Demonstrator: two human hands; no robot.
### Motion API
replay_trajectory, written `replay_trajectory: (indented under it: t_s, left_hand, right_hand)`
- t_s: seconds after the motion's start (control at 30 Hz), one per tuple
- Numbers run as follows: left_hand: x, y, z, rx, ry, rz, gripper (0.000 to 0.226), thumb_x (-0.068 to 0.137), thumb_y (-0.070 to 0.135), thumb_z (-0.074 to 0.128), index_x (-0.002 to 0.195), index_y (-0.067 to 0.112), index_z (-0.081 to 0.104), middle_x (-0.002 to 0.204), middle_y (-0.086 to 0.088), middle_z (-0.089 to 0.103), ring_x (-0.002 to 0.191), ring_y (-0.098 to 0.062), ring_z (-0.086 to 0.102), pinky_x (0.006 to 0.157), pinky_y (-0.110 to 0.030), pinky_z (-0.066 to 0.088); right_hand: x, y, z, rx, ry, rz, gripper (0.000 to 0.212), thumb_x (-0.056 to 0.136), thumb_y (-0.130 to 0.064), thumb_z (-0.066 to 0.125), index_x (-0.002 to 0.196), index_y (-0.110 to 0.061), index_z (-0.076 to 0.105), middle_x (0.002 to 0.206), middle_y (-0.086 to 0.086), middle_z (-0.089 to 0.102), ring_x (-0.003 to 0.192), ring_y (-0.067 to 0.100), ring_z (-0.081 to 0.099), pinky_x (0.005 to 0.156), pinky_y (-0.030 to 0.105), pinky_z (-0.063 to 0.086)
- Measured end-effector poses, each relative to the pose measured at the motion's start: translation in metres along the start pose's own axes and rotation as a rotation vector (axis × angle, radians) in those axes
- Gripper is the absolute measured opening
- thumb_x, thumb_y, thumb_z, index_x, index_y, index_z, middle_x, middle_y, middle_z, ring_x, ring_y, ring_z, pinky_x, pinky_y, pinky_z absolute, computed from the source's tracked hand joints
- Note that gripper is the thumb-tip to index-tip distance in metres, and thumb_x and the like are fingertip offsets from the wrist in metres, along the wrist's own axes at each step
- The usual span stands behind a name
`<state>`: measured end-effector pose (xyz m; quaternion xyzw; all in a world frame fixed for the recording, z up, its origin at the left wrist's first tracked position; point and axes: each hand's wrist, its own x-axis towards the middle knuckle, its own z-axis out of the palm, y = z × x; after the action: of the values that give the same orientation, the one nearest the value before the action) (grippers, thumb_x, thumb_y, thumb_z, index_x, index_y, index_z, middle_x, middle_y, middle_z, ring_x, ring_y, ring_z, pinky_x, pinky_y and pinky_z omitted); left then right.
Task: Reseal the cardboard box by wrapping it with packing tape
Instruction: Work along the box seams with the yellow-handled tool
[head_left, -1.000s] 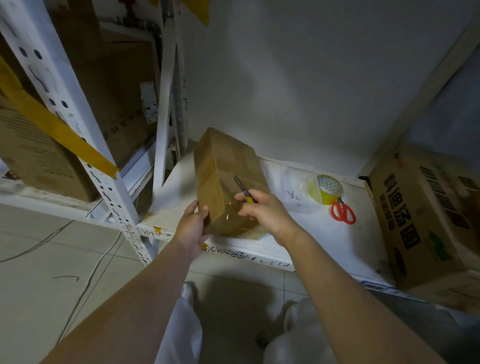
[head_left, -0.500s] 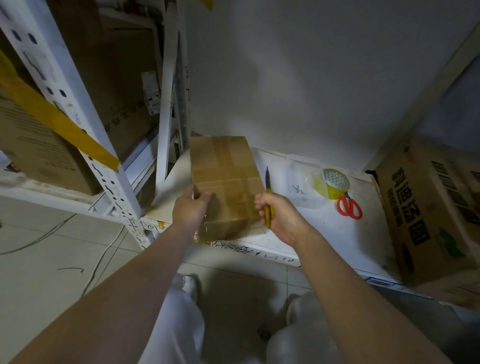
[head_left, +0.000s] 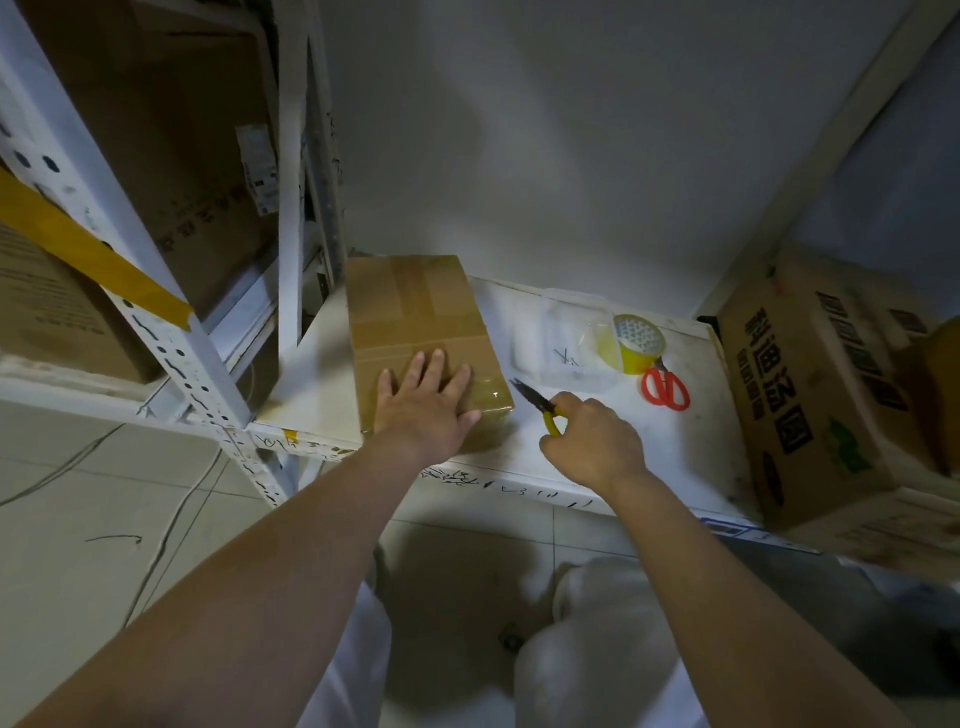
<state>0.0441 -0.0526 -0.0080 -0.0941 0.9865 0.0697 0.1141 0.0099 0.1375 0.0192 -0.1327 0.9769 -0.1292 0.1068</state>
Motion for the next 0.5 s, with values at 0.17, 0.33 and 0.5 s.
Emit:
replay_trajectory:
  t_s: [0.17,0.33,0.5]
  left_hand:
    - [0.000,-0.002,0.005,0.026,-0.003,0.000,0.063,0.096,0.060,0.014,0.151,0.037,-0.006,0.161,0.001,-0.015,0.148,-0.022,-0.014,0.118,-0.053,-0.003]
    - [-0.001,-0.001,0.004,0.041,-0.018,0.000,0.063,0.096,0.059,0.013,0.151,0.036,-0.008,0.160,0.001,-0.016,0.148,-0.022,-0.014,0.118,-0.054,-0.003]
    - [0.000,0.000,0.004,0.035,-0.012,-0.005,0.063,0.096,0.059,0.014,0.151,0.037,-0.007,0.161,0.001,-0.015,0.148,-0.022,-0.013,0.118,-0.054,-0.003]
  right_hand:
    - [-0.010,-0.007,-0.002,-0.149,0.022,-0.088,0.043,0.084,-0.032,0.055,0.126,-0.025,0.051,0.095,0.001,0.051,0.082,0.023,0.051,0.069,0.029,0.040]
    - [-0.012,-0.018,-0.003,-0.208,0.027,-0.096,0.041,0.085,-0.033,0.053,0.124,-0.023,0.053,0.093,0.001,0.050,0.084,0.024,0.055,0.068,0.029,0.040]
    - [-0.014,-0.033,-0.010,-0.273,-0.008,-0.074,0.037,0.084,-0.031,0.053,0.119,-0.020,0.054,0.103,0.005,0.055,0.089,0.025,0.056,0.069,0.029,0.037]
